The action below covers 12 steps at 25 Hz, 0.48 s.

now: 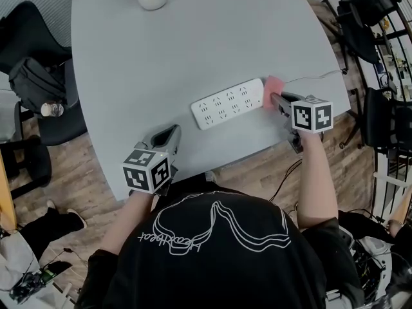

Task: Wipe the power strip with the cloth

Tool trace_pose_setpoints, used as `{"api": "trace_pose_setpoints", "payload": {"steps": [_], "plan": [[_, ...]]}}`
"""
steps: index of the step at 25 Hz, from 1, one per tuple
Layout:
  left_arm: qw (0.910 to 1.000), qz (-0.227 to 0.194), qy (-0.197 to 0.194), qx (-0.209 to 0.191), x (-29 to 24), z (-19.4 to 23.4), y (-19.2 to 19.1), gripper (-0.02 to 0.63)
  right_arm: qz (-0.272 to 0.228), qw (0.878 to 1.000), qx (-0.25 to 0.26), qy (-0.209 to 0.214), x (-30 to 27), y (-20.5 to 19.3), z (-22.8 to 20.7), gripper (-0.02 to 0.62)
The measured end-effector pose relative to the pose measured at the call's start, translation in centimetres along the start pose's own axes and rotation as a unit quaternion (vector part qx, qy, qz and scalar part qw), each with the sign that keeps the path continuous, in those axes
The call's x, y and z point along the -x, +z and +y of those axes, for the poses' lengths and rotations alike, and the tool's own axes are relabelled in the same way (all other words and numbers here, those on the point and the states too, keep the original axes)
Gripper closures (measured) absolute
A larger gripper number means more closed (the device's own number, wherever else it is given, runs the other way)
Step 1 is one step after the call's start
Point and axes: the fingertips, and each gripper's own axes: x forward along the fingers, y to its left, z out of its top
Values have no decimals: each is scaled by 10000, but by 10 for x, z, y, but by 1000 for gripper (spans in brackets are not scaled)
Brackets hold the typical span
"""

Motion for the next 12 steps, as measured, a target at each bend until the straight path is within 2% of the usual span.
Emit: {"api": "trace_pose_setpoints", "payload": {"steps": [4,9,12], "plan": [[10000,5,59,-43,1,2,-2,591,-103,9999,-58,95,5,3,6,557],[10000,-15,65,-22,3,-1,-1,592,-430,9966,-353,612,15,17,30,558],[10000,-9,48,-29,3,-3,-1,591,-485,9946,-312,868,17,21,50,558]]}}
